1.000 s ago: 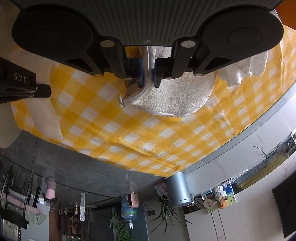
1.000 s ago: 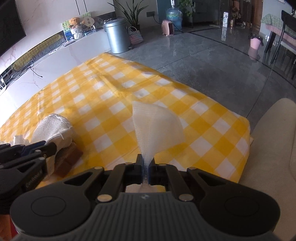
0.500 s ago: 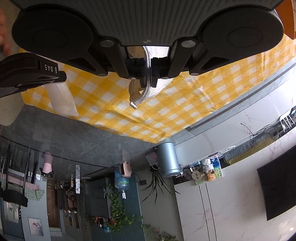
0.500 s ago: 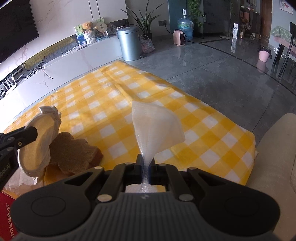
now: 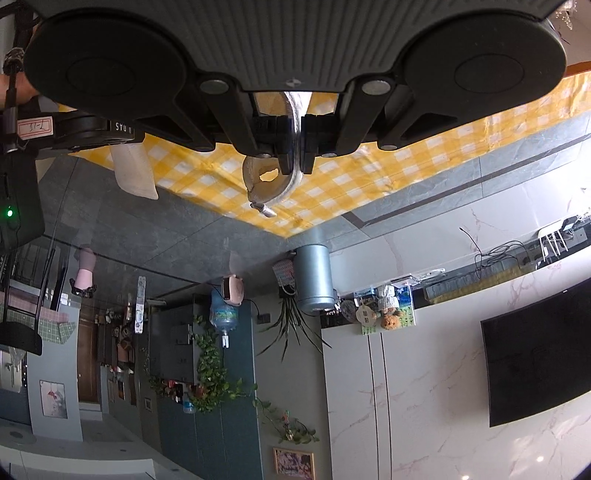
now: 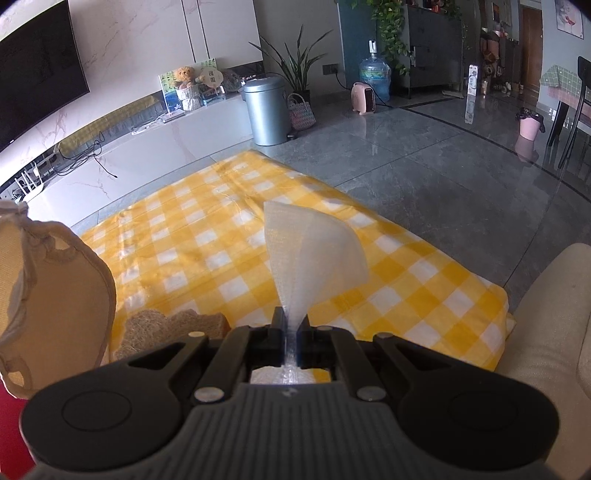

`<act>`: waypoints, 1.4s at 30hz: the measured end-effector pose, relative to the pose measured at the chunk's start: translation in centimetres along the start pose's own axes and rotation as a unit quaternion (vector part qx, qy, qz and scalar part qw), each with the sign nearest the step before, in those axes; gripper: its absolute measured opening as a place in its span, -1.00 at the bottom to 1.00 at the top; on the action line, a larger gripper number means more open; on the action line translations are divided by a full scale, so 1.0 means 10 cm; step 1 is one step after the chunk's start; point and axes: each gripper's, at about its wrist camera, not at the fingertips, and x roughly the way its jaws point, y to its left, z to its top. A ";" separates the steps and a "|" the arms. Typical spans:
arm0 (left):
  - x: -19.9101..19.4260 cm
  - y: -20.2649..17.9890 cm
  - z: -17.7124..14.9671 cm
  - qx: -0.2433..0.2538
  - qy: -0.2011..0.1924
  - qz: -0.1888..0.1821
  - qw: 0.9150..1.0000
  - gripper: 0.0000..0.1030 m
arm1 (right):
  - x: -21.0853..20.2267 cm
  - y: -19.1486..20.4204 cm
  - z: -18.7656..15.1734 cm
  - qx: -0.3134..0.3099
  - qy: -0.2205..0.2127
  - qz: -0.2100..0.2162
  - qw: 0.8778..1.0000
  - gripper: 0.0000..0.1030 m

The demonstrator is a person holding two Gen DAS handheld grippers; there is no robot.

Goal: Organize soft objects
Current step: 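Carry the mitt with the left gripper while the right brings the mesh sheet over the box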

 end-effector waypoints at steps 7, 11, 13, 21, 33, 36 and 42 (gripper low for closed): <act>-0.41 0.22 0.13 -0.024 -0.033 0.012 0.999 -0.92 | -0.33 0.13 0.08 0.003 -0.043 0.041 0.998 -0.96; -0.63 0.40 0.15 -0.048 -0.052 0.018 0.997 -0.92 | -0.50 0.25 0.10 0.000 -0.059 0.067 0.996 -0.96; -0.74 0.52 0.16 -0.067 -0.061 0.021 0.996 -0.92 | -0.58 0.31 0.11 -0.001 -0.068 0.081 0.994 -0.96; -1.09 1.00 0.16 -0.119 -0.082 0.039 0.989 -0.92 | -0.91 0.68 0.08 -0.032 -0.097 0.130 0.986 -0.96; -1.67 1.69 -0.27 -0.207 -0.145 0.099 0.963 -0.92 | -1.41 1.51 -0.13 -0.116 -0.100 0.288 0.945 -0.96; -1.72 1.94 -0.37 -0.238 -0.143 0.114 0.954 -0.92 | -1.47 1.72 -0.20 -0.139 -0.088 0.320 0.933 -0.96; -1.86 2.26 -0.58 -0.261 -0.148 0.125 0.946 -0.92 | -1.54 2.07 -0.37 -0.178 -0.070 0.350 0.917 -0.96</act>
